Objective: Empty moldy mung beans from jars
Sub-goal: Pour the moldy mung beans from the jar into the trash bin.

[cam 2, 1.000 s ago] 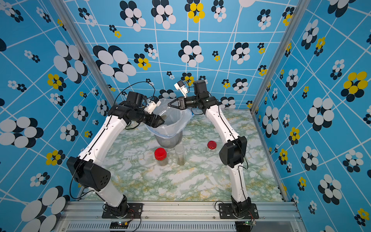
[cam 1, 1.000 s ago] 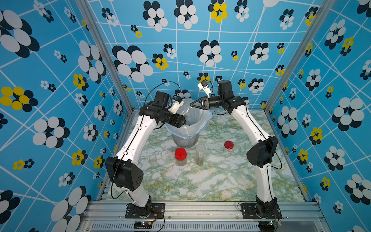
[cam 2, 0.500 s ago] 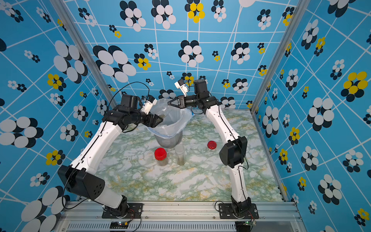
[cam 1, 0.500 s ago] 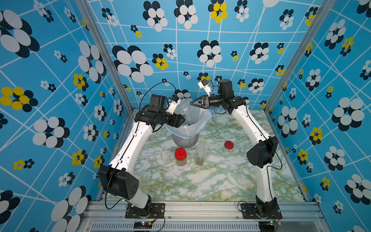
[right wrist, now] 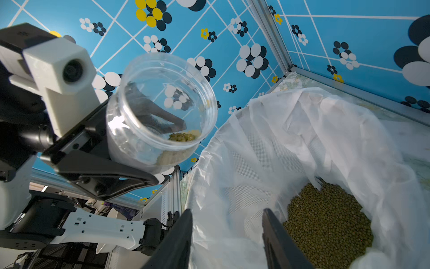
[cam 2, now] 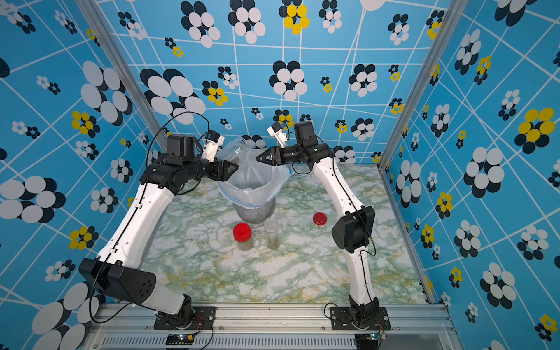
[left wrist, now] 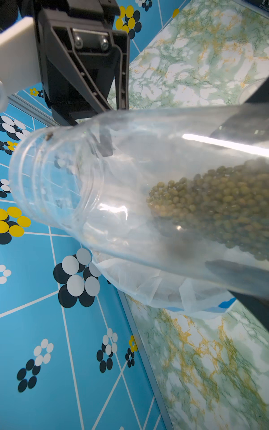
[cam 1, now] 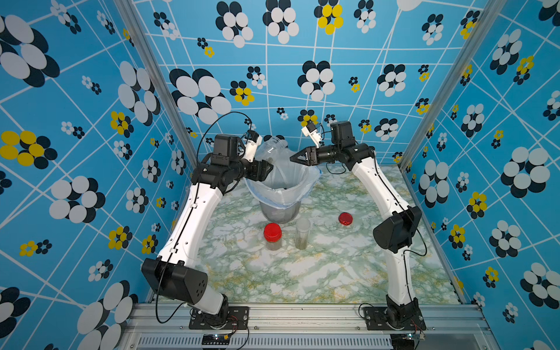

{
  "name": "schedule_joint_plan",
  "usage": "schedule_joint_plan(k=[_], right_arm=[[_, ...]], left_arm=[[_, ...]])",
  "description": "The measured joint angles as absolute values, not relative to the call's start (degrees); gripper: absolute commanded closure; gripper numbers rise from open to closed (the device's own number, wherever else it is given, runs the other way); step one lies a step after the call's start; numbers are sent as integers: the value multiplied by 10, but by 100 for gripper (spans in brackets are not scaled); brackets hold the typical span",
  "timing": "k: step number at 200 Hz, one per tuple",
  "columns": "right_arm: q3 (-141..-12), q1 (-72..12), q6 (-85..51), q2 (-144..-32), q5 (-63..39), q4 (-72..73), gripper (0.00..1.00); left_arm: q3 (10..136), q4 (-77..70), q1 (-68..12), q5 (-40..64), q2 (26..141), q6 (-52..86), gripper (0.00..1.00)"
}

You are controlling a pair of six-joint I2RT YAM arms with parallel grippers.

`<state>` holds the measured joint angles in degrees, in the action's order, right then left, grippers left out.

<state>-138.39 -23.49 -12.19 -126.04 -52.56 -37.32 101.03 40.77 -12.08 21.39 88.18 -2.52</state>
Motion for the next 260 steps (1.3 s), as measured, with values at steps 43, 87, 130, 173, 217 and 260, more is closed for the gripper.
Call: schedule_joint_plan(k=[43, 87, 130, 173, 217, 260], right_arm=[[-1384, -235, -110, -1245, -480, -402, 45], [-1381, -236, -96, -1189, -412, -431, 45], [-1336, -243, -83, -1123, -362, -439, 45], [-1297, -246, -77, -1101, -333, -449, 44], [-1247, -246, -72, -1071, -309, -452, 44], [-1204, -246, -73, -1032, -290, -439, 43]], left_arm=[[1072, 498, -135, 179, 906, -31, 62], [1152, 616, -160, 110, 958, -36, 62], [1236, 702, -197, 32, 1009, -36, 62], [1397, 797, -228, -20, 1103, -35, 61], [1491, 886, -243, -52, 1182, -34, 60], [1509, 917, -248, -78, 1195, -35, 58]])
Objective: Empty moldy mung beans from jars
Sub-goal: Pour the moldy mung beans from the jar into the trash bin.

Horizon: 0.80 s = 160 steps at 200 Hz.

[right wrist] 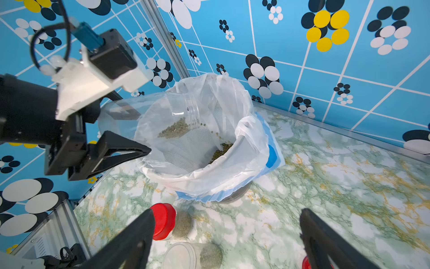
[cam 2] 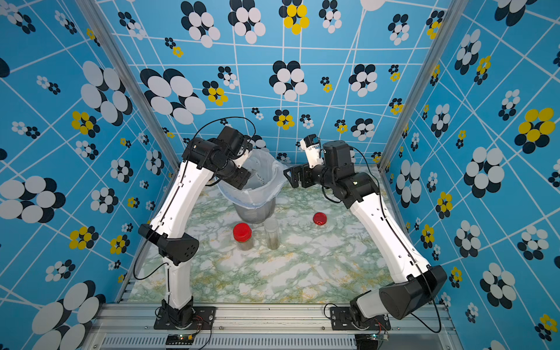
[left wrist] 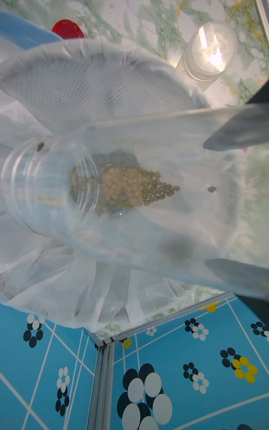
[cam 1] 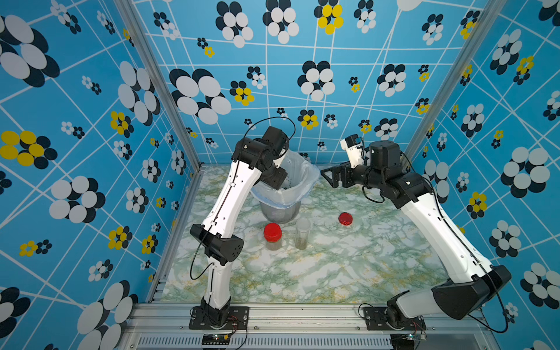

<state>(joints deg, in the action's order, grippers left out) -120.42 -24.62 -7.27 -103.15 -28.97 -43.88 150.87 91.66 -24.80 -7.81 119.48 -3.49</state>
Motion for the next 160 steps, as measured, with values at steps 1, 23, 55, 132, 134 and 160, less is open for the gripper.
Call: schedule_joint_plan(k=[1, 23, 55, 132, 134, 160], right_arm=[[-1204, -246, -73, -1031, -289, -439, 43], [-1204, -246, -73, -1028, -286, -430, 42], [-1204, -246, -73, -1028, -280, -430, 43], [-1204, -246, -72, -1023, -275, -430, 35], [-1204, -246, -71, -1023, -275, -430, 33], [-1166, -246, -67, -998, -275, -415, 25]], left_arm=[[1509, 917, -248, -78, 1195, -35, 58], [1522, 917, -256, -96, 1197, -36, 58], [1526, 917, -266, -109, 1206, -37, 58], [1527, 917, -273, -127, 1207, -39, 53], [1527, 917, -273, -127, 1207, -39, 53], [1514, 917, -276, -129, 1206, -41, 53]])
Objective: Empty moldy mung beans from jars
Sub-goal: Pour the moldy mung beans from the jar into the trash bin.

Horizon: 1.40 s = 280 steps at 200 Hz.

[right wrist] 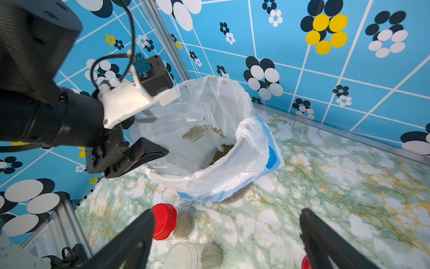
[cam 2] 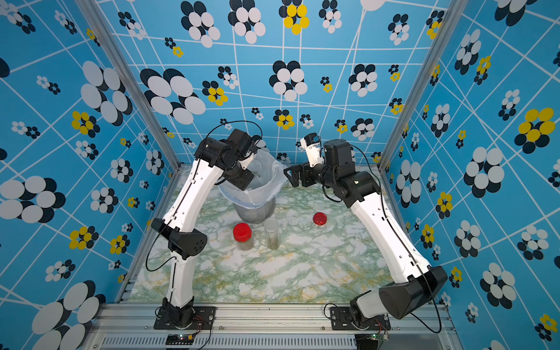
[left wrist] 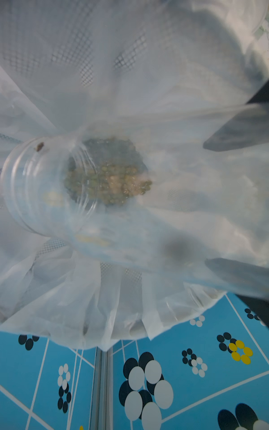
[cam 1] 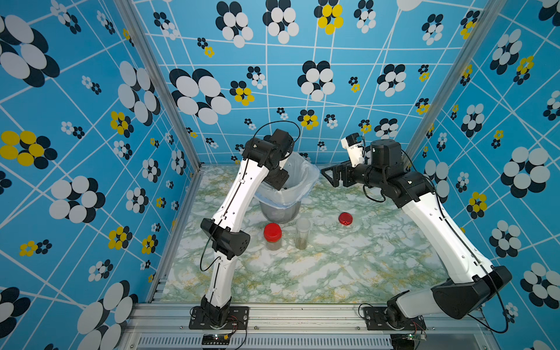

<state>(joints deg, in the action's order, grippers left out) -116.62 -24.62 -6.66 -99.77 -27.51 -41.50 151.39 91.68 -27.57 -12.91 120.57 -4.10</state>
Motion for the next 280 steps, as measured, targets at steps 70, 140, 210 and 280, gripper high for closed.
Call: schedule_joint_plan(k=[70, 140, 210, 280], right_arm=[[-1064, -246, -64, -896, -242, -364, 16], [-967, -246, -58, -859, -189, -338, 1], [-952, -246, -57, -835, -151, -338, 1], [-957, -246, -55, -834, -150, -341, 1]], left_arm=[[1499, 902, -282, -112, 1197, -41, 47], [1454, 884, -304, -94, 1139, -41, 40], [1465, 886, -281, -95, 1204, -41, 43], [1478, 888, -297, -103, 1157, -41, 45]])
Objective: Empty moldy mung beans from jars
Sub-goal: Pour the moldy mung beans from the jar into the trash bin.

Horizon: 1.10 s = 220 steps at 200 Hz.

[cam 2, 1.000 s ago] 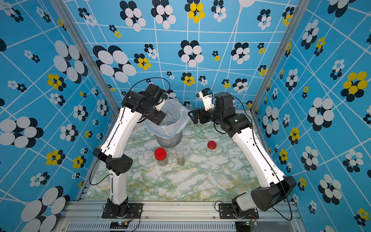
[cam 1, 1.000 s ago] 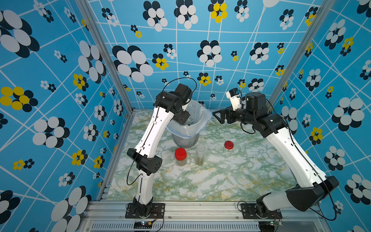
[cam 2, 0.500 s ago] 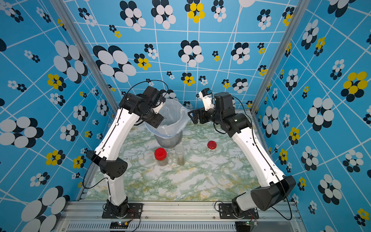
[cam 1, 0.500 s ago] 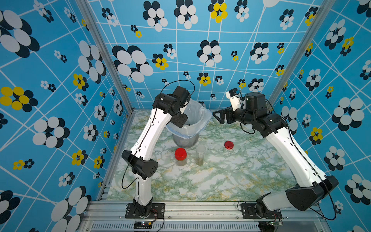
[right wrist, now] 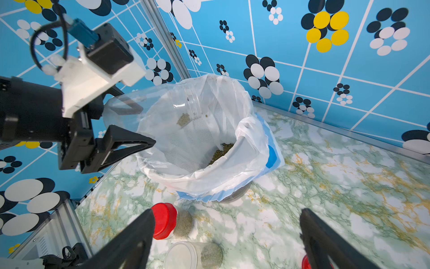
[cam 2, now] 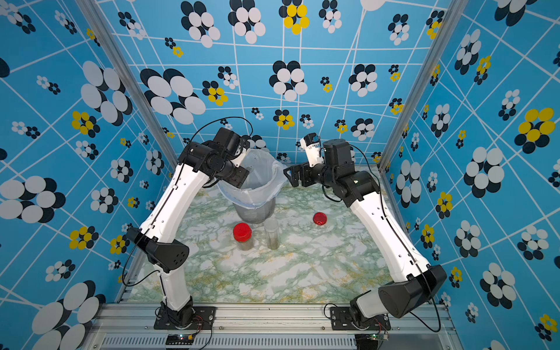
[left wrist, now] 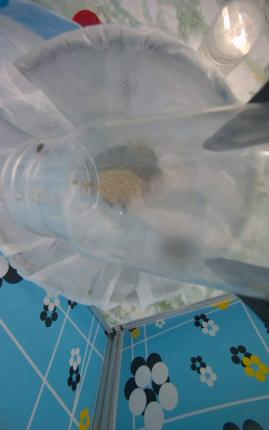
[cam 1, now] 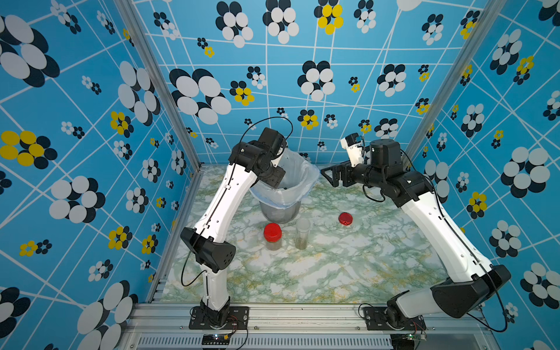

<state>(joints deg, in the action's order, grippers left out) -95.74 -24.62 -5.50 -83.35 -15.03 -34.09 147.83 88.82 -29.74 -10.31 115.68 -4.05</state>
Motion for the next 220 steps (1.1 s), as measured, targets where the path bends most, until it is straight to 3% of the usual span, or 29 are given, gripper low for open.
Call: schedule_joint_plan(k=[59, 96, 132, 220], right_arm=[[-965, -246, -55, -834, -150, -344, 1], [-969, -246, -55, -835, -150, -350, 1], [-972, -246, -55, -839, -151, -352, 1], [-972, -246, -55, -839, -150, -353, 1]], left_arm=[[1520, 917, -296, -131, 1233, -54, 45], [1517, 904, -297, -143, 1202, -56, 47], [1446, 878, -297, -146, 1123, -55, 35], [1350, 799, -281, -124, 1126, -51, 31]])
